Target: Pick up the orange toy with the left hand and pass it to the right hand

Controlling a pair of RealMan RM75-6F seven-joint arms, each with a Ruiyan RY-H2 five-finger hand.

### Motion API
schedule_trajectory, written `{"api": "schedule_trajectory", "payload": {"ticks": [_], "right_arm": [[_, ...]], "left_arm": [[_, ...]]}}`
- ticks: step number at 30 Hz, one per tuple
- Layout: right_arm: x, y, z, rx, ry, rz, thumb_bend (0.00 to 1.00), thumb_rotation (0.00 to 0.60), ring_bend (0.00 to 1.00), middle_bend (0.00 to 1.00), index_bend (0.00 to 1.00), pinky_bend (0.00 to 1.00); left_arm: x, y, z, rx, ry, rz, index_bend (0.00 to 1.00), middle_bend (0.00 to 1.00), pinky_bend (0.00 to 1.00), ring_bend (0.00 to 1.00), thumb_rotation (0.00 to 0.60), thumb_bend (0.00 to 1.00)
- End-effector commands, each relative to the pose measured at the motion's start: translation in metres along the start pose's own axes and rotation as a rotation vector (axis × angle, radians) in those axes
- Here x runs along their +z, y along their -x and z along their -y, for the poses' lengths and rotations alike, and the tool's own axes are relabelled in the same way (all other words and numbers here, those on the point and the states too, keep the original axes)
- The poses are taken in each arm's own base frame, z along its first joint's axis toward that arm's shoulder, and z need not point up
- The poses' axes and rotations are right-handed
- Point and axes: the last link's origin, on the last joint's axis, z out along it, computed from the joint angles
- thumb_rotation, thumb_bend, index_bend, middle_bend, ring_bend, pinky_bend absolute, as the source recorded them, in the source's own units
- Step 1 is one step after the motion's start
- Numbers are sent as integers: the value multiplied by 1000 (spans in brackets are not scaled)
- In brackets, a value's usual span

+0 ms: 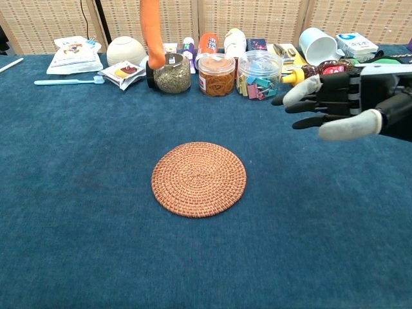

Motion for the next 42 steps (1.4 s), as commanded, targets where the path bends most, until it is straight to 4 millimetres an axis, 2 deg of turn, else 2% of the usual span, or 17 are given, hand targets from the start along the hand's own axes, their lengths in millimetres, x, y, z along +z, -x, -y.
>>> {"api": "schedule_trajectory", "payload": {"ticks": [1, 10, 14, 22, 28, 42], "right_arm": [[19, 6, 1, 42, 4, 58, 0, 600, 52, 142, 380, 68], [46, 15, 4, 139, 11, 99, 47, 600, 47, 147, 406, 63], [55, 18, 8, 180, 13, 108, 132, 600, 47, 166, 441, 63], [65, 24, 10, 208, 33, 117, 227, 600, 48, 168, 440, 63], [71, 29, 11, 249, 45, 113, 362, 600, 51, 195, 484, 57], [77, 36, 14, 284, 46, 110, 368, 600, 52, 185, 467, 30]], "left_arm": [[2, 0, -4, 3, 11, 0, 663, 144, 32, 105, 600, 503], [11, 5, -14, 2, 36, 4, 663, 144, 32, 102, 600, 503], [14, 8, -19, 4, 50, 9, 663, 144, 32, 101, 600, 503], [20, 12, -25, 4, 58, 15, 663, 144, 32, 99, 600, 503], [24, 16, -28, 0, 63, 22, 663, 144, 32, 99, 600, 503], [36, 25, -40, 9, 96, 34, 663, 144, 32, 98, 600, 503]]}}
